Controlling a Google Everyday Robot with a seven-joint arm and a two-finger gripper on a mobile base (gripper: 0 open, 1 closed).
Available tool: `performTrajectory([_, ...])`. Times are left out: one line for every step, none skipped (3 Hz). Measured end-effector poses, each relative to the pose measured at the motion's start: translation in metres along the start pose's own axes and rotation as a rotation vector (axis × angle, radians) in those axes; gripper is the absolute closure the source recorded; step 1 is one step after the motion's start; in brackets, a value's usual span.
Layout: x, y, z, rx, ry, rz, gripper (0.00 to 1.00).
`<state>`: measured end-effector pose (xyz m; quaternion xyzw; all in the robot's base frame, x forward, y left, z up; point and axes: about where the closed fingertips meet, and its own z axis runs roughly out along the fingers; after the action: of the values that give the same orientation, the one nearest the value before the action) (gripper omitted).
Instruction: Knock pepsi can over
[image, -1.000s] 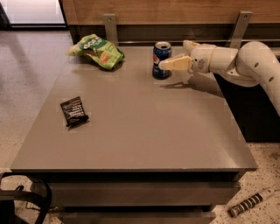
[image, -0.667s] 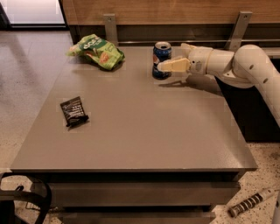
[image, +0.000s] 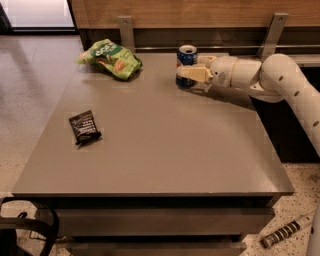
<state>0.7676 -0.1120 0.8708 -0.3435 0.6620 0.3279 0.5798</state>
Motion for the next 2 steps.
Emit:
performTrajectory([0.0000, 0.0022, 0.0037, -0.006, 0.000, 0.001, 0.69])
performTrajectory([0.0001, 0.0044, 0.0075, -0.012, 0.000, 0.001, 0.99])
